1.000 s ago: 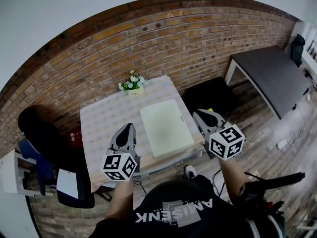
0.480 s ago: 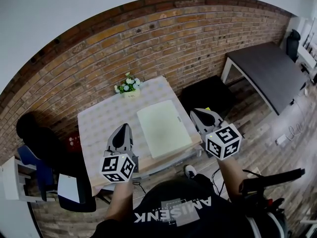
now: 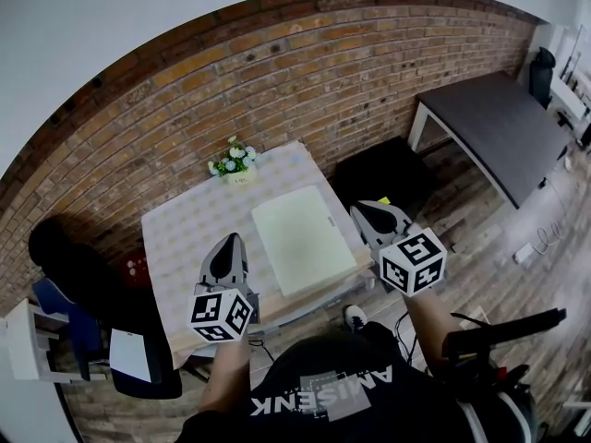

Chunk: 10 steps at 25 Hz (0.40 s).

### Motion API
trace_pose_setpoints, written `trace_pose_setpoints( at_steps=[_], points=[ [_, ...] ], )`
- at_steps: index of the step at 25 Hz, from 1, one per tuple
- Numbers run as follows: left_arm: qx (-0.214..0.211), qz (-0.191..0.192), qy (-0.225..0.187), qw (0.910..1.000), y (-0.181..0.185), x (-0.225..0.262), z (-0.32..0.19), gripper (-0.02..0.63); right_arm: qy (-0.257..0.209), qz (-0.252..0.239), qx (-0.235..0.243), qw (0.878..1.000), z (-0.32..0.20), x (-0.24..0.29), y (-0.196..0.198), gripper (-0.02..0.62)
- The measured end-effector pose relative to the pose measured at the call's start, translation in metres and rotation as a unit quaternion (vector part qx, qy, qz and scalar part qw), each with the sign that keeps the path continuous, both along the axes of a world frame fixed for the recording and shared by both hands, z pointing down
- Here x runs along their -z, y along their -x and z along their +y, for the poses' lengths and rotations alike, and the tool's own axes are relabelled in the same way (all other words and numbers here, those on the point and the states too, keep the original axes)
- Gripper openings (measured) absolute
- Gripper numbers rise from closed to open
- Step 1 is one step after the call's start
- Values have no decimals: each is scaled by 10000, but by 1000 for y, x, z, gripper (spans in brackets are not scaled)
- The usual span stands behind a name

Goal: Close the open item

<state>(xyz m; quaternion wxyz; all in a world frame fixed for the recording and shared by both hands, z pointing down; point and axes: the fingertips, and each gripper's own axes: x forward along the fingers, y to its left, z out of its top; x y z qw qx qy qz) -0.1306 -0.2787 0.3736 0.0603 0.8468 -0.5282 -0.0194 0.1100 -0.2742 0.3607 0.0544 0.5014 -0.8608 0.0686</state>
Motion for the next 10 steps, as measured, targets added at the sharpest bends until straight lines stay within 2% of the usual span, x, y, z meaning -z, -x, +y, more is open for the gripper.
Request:
trace_pose_setpoints(
  at_steps=[10],
  points=[
    [84,-26,-9,10000,1,-1,-6,12,-32,65,-125,9999,-7,-1,-9,41]
  ],
)
